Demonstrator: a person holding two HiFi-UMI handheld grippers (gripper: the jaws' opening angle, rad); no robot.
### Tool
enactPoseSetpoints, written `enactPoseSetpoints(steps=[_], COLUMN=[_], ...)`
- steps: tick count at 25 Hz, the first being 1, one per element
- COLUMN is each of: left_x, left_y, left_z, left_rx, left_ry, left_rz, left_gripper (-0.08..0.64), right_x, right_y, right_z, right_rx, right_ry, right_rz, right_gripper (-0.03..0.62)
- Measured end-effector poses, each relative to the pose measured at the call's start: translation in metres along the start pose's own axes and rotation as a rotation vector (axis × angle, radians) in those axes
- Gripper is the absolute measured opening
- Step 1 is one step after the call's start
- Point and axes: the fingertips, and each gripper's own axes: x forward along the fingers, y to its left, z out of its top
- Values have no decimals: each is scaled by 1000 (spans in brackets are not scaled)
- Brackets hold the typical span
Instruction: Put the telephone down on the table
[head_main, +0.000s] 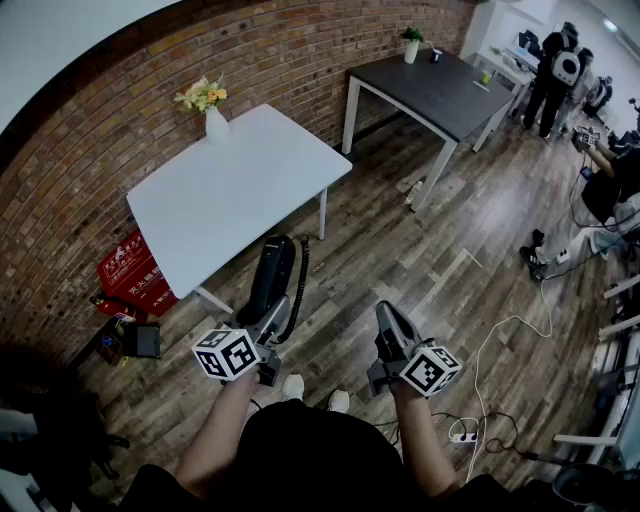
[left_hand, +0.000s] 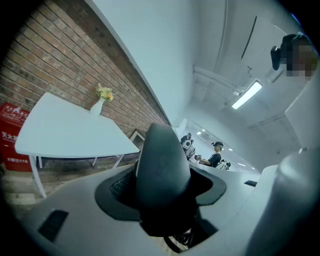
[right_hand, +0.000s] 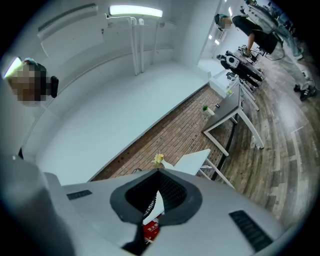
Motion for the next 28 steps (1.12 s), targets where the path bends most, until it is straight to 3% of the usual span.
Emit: enactPoseSetpoints(steps=[12,22,28], left_x=[-6,-2,-5], left_y=[18,38,58], left_z=[11,25,36], left_rx=[18,48,46], left_ry=[19,45,56], left_rz=[-23,-53,-72], left_gripper=[277,278,278], right_x=[-4,33,55], right_y=[-8,-16,-15], right_z=[-4,-18,-17], right_rx=[4,0,7], right_ry=[-36,4,-23], right_rz=[-44,-78,-110], right_gripper=[21,21,23])
